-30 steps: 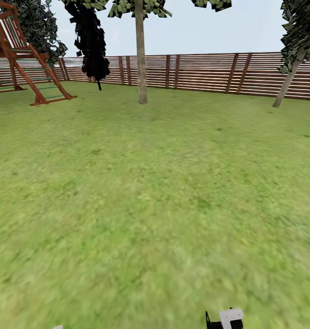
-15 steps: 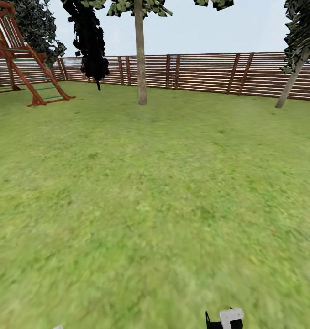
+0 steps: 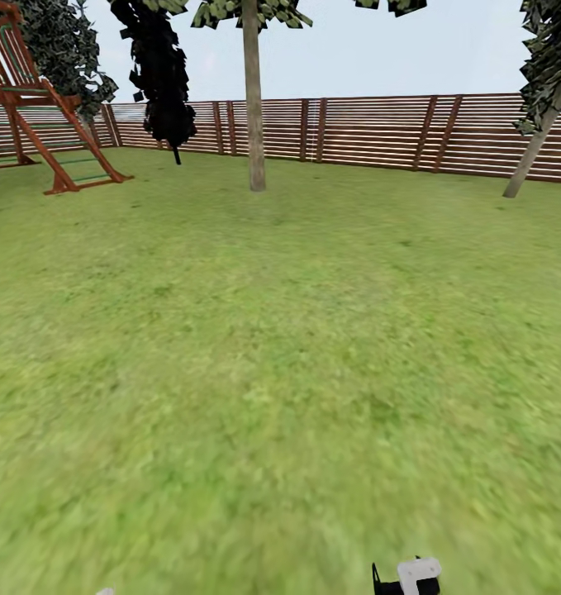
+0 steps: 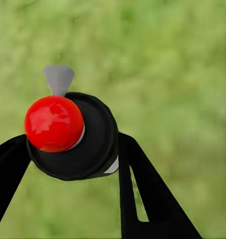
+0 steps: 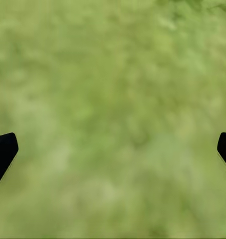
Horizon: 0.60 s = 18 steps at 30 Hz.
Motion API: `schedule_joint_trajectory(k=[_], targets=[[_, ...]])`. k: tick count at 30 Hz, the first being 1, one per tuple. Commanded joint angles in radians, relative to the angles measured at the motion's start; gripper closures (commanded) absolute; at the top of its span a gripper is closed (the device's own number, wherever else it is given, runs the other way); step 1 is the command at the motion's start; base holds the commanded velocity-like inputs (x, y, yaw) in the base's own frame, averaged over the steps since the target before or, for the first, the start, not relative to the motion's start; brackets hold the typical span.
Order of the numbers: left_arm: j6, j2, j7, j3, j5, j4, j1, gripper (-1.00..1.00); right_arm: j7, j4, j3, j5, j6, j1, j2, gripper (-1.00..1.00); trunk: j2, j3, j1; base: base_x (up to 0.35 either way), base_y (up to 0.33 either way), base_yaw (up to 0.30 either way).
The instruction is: In the garden, pick up the pesticide atomizer on the floor and spray pesticide onto both trees until each tree trunk is fully covered.
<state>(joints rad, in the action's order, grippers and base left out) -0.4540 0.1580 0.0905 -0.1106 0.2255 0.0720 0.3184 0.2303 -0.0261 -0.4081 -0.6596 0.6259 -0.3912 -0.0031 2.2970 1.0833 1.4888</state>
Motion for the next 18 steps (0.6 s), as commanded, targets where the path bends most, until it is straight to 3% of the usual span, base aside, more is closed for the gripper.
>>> schedule_joint_trajectory(k=[1,18], targets=[[0.0,0.0,0.0,-0.001,0.0,0.0,0.0,1.0,0.0,0.0,0.0,0.0,0.0,0.0,0.0,-1.0,0.0,0.0,0.0,0.34,0.0,0.0],[-0.001,0.0,0.0,0.0,0.0,0.0,0.0,1.0,0.0,0.0,0.0,0.0,0.0,0.0,0.0,-1.0,0.0,0.0,0.0,0.34,0.0,0.0]])
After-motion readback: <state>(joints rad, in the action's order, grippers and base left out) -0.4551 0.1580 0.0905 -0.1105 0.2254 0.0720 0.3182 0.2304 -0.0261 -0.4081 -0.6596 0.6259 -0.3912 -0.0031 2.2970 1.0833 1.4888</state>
